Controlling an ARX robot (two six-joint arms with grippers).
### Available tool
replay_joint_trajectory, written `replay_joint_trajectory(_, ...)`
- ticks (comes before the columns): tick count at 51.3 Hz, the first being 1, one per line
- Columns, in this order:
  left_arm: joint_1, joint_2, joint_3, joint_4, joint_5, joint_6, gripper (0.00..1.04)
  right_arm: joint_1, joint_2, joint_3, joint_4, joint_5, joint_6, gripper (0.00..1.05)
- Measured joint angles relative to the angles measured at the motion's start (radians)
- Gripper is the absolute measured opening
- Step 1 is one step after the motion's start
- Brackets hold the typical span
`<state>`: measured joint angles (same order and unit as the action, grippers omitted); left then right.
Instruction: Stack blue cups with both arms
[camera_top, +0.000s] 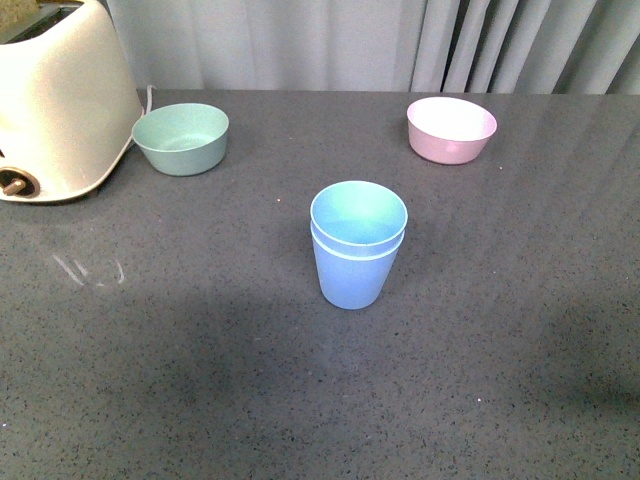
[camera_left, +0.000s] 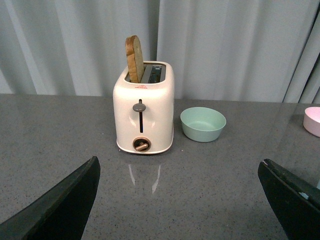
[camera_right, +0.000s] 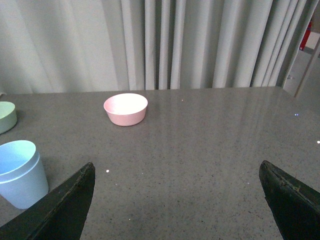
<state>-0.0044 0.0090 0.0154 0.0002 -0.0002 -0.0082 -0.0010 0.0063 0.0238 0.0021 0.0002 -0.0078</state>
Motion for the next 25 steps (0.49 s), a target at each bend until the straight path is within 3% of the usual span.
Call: replay_joint_trajectory(25, 0.0, 0.0, 0.0, 0.0, 0.0, 0.0, 0.96, 0.0, 0.0, 0.0, 0.0, 0.0, 0.0, 0.96)
